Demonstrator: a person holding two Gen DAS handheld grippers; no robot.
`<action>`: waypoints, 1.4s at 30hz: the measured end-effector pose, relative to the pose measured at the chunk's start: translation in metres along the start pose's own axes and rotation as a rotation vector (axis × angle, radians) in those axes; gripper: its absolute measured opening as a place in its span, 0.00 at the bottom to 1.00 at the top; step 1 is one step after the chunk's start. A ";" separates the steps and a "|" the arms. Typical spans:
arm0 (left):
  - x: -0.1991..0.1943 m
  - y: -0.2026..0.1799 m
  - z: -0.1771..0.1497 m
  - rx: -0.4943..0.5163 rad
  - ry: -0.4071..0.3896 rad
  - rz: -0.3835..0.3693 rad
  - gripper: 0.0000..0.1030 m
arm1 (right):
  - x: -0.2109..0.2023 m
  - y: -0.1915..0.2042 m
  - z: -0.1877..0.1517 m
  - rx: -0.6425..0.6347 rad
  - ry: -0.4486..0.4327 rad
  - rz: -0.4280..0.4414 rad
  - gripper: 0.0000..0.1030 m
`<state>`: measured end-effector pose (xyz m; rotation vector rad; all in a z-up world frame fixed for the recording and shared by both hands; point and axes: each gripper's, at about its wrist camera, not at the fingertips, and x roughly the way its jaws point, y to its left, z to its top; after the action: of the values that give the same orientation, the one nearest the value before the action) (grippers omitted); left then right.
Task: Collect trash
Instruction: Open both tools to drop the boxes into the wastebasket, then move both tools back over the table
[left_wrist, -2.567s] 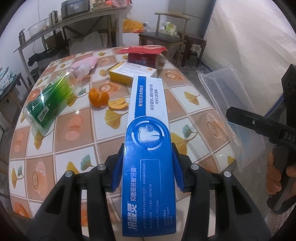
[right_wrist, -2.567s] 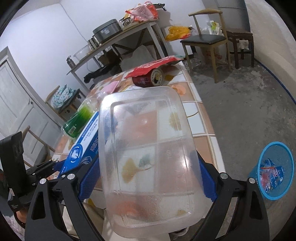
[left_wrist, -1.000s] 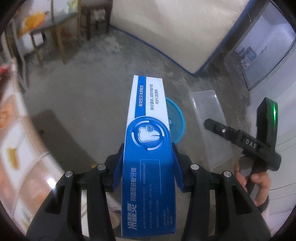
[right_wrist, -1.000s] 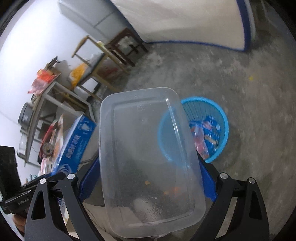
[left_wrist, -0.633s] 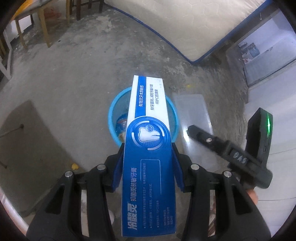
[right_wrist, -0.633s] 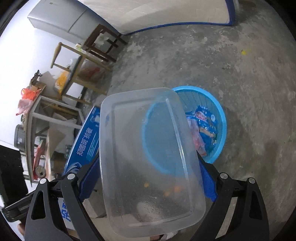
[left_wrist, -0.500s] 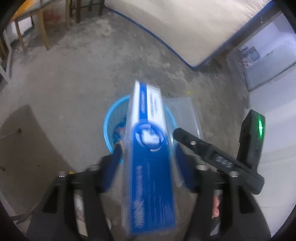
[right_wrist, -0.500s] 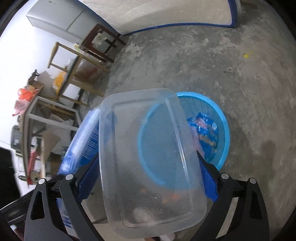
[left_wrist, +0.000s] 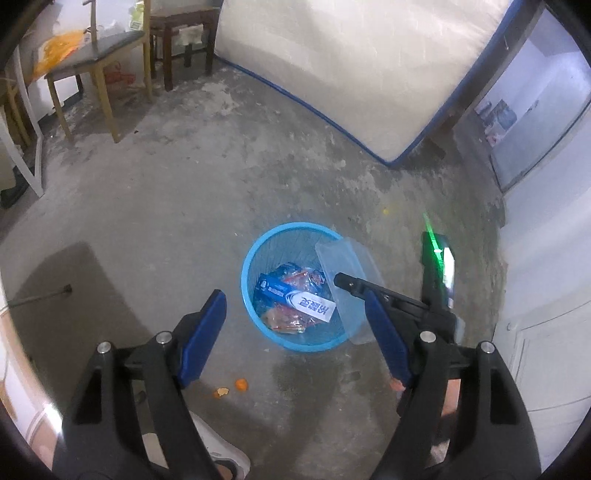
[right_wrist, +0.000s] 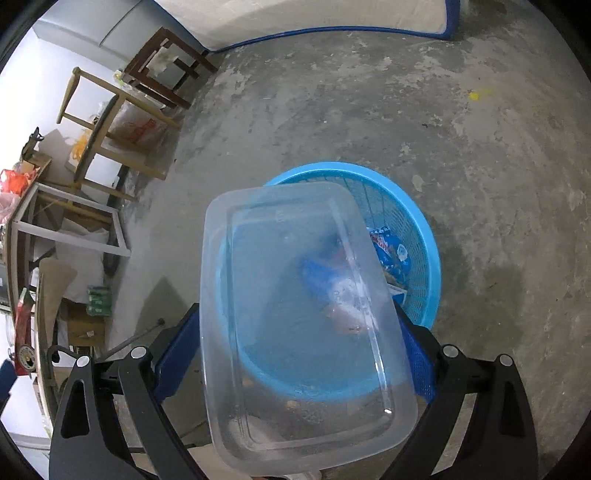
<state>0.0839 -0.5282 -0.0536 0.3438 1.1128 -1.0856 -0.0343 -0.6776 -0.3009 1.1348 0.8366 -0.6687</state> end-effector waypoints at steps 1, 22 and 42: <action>-0.012 0.002 -0.003 0.001 -0.013 0.002 0.71 | 0.002 0.001 0.001 -0.004 -0.001 0.002 0.89; -0.217 0.129 -0.165 -0.195 -0.247 0.090 0.80 | 0.020 0.065 0.000 -0.208 -0.021 -0.108 0.90; -0.319 0.221 -0.314 -0.445 -0.297 0.329 0.82 | -0.201 0.249 -0.183 -0.643 -0.397 0.039 0.94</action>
<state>0.0879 -0.0342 0.0151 0.0074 0.9567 -0.5548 0.0196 -0.4207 -0.0414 0.4161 0.6155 -0.5116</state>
